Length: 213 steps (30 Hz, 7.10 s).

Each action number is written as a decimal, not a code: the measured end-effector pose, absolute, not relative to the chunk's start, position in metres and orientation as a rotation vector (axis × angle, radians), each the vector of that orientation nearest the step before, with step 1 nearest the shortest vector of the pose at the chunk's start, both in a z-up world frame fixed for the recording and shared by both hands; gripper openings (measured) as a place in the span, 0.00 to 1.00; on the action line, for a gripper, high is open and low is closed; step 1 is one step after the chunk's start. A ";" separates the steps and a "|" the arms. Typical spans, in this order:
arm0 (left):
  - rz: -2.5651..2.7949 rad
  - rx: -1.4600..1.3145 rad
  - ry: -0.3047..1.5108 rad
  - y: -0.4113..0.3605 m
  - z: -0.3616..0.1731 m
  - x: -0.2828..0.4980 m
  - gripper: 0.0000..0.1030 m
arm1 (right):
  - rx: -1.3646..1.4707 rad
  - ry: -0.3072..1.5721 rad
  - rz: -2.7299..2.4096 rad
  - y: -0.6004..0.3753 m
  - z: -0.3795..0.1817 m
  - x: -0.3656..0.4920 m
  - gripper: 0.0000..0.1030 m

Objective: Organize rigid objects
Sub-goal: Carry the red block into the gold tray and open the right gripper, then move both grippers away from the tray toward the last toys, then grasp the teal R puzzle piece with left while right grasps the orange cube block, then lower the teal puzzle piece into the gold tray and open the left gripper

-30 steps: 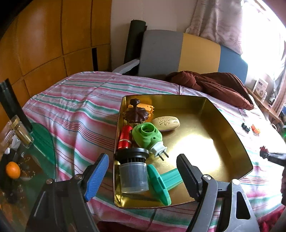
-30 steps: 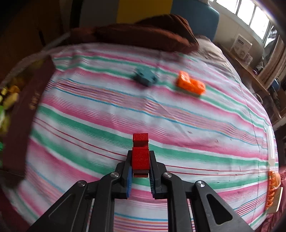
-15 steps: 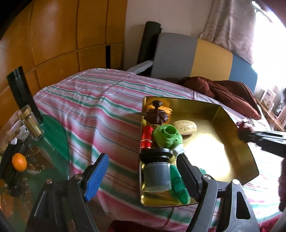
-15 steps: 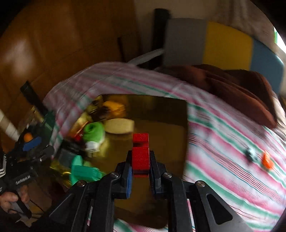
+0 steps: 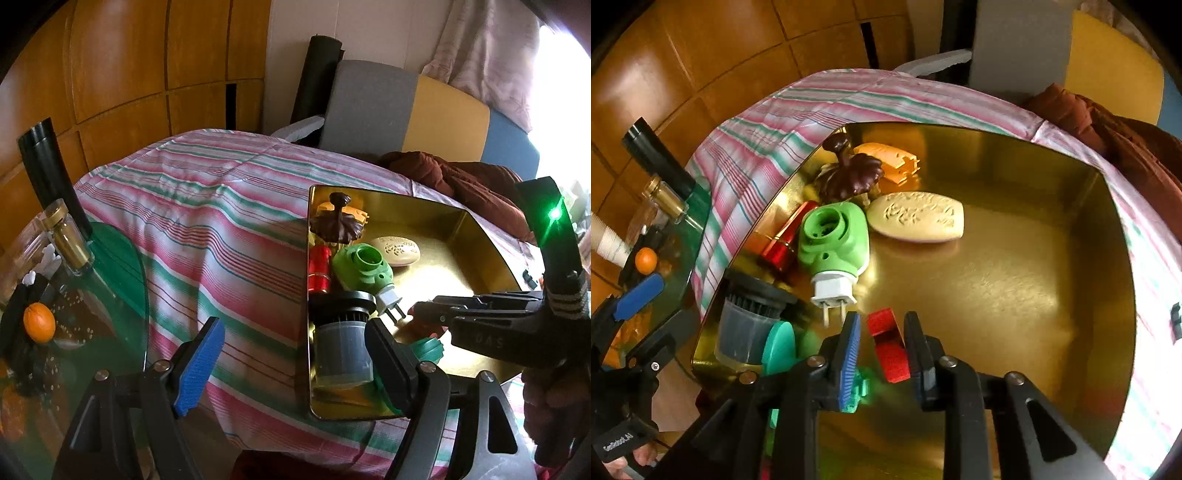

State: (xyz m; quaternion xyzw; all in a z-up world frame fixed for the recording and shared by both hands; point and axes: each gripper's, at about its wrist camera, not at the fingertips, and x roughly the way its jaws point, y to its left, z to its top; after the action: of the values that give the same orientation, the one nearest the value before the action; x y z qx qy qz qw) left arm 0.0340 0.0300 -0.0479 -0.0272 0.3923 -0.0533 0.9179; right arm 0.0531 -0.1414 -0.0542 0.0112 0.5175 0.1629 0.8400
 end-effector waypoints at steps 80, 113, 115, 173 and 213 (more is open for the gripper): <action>-0.641 0.410 0.737 -0.300 -0.016 0.033 0.80 | 0.579 0.813 -0.582 -0.556 -0.036 -0.103 0.35; -0.695 0.398 1.014 -0.500 -0.108 0.158 0.62 | 0.740 0.801 -0.503 -0.564 -0.037 -0.105 0.39; -0.708 0.403 0.973 -0.497 -0.106 0.150 0.51 | 0.732 0.805 -0.503 -0.562 -0.037 -0.104 0.39; -0.824 0.393 0.884 -0.354 -0.104 -0.006 0.51 | 0.350 1.175 -0.348 -0.504 -0.088 -0.068 0.60; -0.629 0.193 0.756 -0.213 -0.016 -0.009 0.51 | 0.222 1.068 -0.359 -0.491 -0.097 -0.079 0.62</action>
State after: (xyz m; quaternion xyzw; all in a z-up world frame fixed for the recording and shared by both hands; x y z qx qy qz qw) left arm -0.0092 -0.2130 -0.0164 0.0926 0.3622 -0.3015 0.8771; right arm -0.0788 -0.4908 -0.0971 0.1048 0.5050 -0.1699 0.8397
